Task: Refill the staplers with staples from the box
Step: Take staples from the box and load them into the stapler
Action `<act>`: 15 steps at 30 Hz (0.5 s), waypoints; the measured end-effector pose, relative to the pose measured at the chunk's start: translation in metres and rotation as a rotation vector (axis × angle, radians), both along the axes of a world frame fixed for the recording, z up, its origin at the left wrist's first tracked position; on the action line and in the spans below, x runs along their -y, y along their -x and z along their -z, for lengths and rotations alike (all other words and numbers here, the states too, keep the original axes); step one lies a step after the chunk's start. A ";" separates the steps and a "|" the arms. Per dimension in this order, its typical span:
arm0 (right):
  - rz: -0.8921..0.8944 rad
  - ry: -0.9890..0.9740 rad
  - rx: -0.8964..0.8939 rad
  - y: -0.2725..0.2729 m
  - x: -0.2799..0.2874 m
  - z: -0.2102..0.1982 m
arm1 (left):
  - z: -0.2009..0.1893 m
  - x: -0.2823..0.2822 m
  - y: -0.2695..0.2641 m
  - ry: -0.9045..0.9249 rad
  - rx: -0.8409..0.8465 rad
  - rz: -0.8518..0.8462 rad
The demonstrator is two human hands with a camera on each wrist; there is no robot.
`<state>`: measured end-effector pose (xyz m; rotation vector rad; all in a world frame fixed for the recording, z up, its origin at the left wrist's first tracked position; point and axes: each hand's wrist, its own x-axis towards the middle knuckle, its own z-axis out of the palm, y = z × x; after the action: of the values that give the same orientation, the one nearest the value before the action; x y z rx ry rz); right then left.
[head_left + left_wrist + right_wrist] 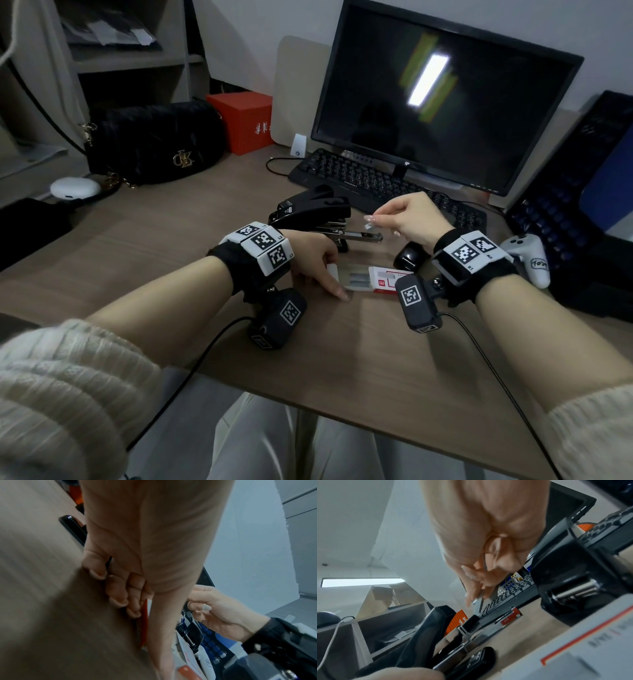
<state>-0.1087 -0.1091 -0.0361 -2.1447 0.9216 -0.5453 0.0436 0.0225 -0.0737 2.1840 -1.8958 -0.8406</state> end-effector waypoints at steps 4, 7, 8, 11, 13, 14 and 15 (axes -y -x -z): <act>0.098 0.065 -0.087 -0.006 0.005 0.003 | 0.001 0.000 -0.002 0.015 -0.002 0.005; 0.148 0.092 -0.141 -0.007 0.007 0.006 | 0.001 0.000 -0.002 0.017 -0.005 0.013; 0.166 0.100 -0.166 -0.008 0.008 0.007 | 0.002 0.000 -0.002 0.013 -0.011 0.015; 0.179 0.127 -0.251 -0.010 0.009 0.008 | 0.002 0.000 -0.003 0.019 -0.002 0.025; 0.181 0.145 -0.294 -0.012 0.008 0.009 | 0.003 0.000 -0.003 0.022 0.012 0.034; 0.188 0.152 -0.302 -0.013 0.008 0.010 | 0.003 -0.001 -0.003 0.020 0.013 0.036; 0.200 0.157 -0.293 -0.013 0.008 0.010 | 0.003 -0.001 -0.003 0.019 0.011 0.037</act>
<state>-0.0956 -0.1170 -0.0466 -2.3287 1.3023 -0.4169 0.0466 0.0233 -0.0772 2.1541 -1.9469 -0.8151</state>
